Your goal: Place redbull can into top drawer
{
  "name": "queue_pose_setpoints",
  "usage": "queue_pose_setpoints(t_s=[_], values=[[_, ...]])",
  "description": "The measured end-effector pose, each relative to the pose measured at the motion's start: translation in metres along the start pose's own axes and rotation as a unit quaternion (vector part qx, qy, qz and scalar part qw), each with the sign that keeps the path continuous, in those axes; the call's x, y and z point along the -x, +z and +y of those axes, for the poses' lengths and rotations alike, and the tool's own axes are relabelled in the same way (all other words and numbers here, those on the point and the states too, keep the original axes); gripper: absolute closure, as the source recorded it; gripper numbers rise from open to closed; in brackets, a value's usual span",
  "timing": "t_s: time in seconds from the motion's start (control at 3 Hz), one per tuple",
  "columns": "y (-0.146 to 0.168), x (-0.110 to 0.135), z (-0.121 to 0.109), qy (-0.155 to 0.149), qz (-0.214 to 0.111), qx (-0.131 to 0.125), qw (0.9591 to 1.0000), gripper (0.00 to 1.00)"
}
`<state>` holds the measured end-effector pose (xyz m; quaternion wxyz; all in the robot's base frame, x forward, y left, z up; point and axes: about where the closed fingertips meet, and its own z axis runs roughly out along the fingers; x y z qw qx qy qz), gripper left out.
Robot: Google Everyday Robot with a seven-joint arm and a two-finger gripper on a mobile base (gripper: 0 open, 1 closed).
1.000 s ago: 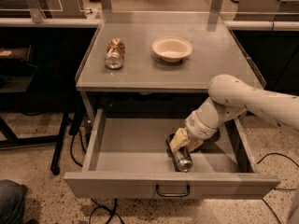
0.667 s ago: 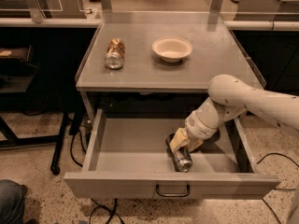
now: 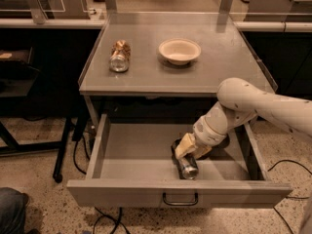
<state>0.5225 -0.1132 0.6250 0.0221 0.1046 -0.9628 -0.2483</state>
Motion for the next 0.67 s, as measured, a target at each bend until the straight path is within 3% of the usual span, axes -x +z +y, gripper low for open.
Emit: queue_pose_setpoints(t_s=[0.33, 0.67], values=[[0.0004, -0.0001, 0.0001, 0.000, 0.000, 0.000, 1.0000, 0.00], [0.0004, -0.0001, 0.0001, 0.000, 0.000, 0.000, 1.0000, 0.00]])
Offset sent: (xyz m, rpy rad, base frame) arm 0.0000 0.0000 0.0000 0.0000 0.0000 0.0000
